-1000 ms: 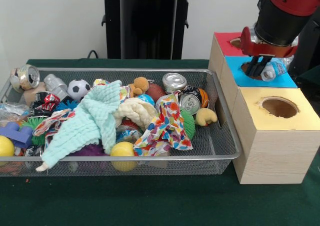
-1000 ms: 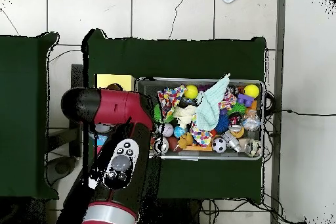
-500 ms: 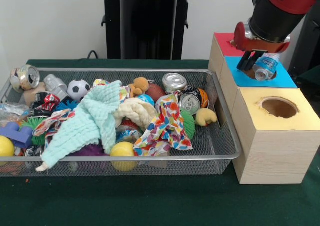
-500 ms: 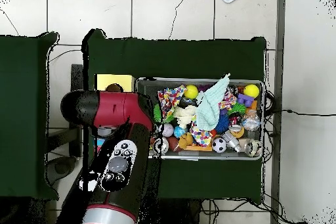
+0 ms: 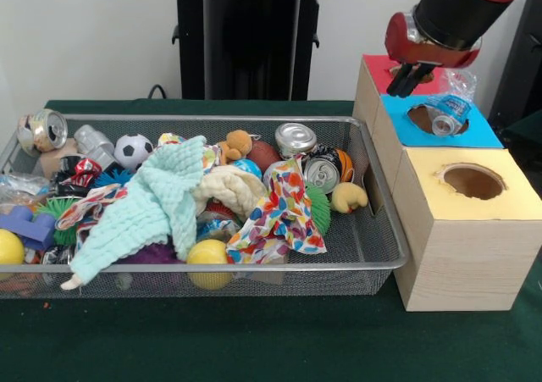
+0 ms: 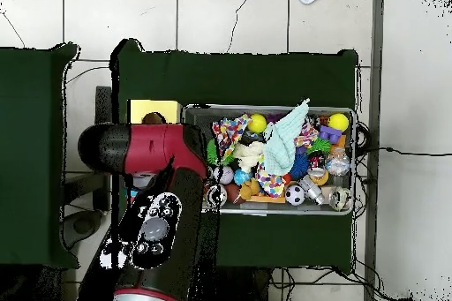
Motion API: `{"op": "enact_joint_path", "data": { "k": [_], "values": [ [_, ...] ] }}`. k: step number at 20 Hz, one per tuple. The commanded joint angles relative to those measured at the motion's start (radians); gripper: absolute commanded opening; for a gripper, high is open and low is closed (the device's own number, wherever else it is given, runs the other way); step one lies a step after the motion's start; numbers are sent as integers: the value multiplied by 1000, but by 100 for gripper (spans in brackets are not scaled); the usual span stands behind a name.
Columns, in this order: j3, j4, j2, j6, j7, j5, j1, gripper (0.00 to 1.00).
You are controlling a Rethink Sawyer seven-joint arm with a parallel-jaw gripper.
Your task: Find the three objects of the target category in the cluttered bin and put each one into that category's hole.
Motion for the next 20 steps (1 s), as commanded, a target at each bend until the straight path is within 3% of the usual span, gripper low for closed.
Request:
{"op": "enact_joint_path", "data": {
  "k": [1,5,6,10,15,20],
  "values": [
    [41,-28,-55,233,33,-75,-50,0],
    [58,-92,-70,337,27,-90,-66,0],
    [56,-68,-95,347,23,-95,-61,0],
    [84,-106,-96,398,49,-75,-78,0],
    [119,-84,-113,271,225,82,-85,0],
    [113,-82,-107,188,306,167,-67,0]
  ]
}}
